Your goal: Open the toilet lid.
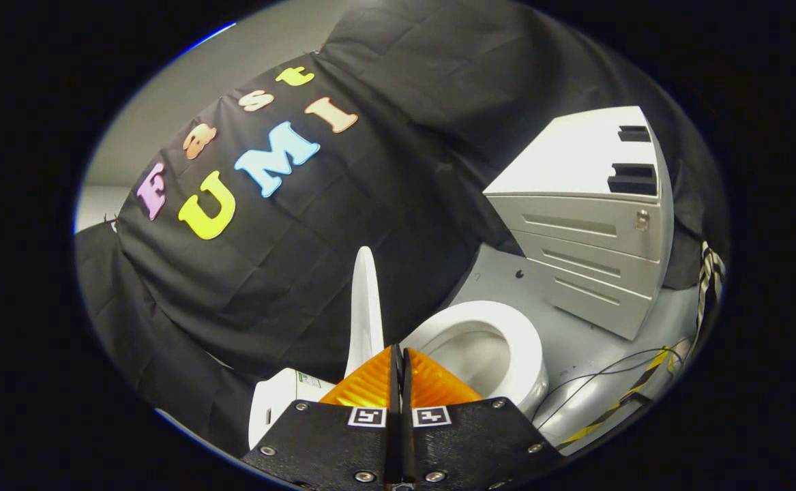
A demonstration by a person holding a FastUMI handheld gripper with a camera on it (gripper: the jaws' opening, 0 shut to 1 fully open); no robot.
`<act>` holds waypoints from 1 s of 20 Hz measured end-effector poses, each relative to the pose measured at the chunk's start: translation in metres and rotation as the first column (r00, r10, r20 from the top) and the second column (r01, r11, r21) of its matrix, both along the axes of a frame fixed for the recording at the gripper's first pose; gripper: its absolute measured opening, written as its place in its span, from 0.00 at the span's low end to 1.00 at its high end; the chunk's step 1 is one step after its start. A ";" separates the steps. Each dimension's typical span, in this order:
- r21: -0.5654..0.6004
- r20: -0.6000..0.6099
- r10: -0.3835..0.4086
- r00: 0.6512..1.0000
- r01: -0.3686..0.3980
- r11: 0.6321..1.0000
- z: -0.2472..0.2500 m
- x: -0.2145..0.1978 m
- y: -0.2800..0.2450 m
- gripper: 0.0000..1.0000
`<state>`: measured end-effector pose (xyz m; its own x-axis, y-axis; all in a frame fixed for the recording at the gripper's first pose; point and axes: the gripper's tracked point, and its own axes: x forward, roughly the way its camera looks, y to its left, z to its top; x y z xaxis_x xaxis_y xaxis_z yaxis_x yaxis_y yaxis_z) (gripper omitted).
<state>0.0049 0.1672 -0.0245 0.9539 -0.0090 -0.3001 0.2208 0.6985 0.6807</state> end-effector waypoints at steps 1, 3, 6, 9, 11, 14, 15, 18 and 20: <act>-0.013 0.005 0.000 1.000 0.001 1.000 0.006 0.000 0.003 0.00; -0.052 0.006 0.001 1.000 0.000 0.999 0.016 -0.002 0.010 0.00; -0.128 0.020 0.018 1.000 -0.015 0.992 0.031 -0.002 0.021 0.00; -0.165 0.038 0.037 0.999 -0.030 0.986 0.044 -0.003 0.034 0.00; -0.210 0.050 0.054 0.997 -0.042 0.977 0.052 -0.004 0.041 0.00; -0.274 0.071 0.082 0.994 -0.060 0.960 0.066 -0.006 0.056 0.00; -0.285 0.079 0.089 0.993 -0.064 0.956 0.070 -0.007 0.062 0.00; -0.358 0.095 0.127 0.987 -0.085 0.930 0.084 -0.010 0.084 0.00; -0.413 0.104 0.152 0.983 -0.096 0.906 0.094 -0.012 0.096 0.00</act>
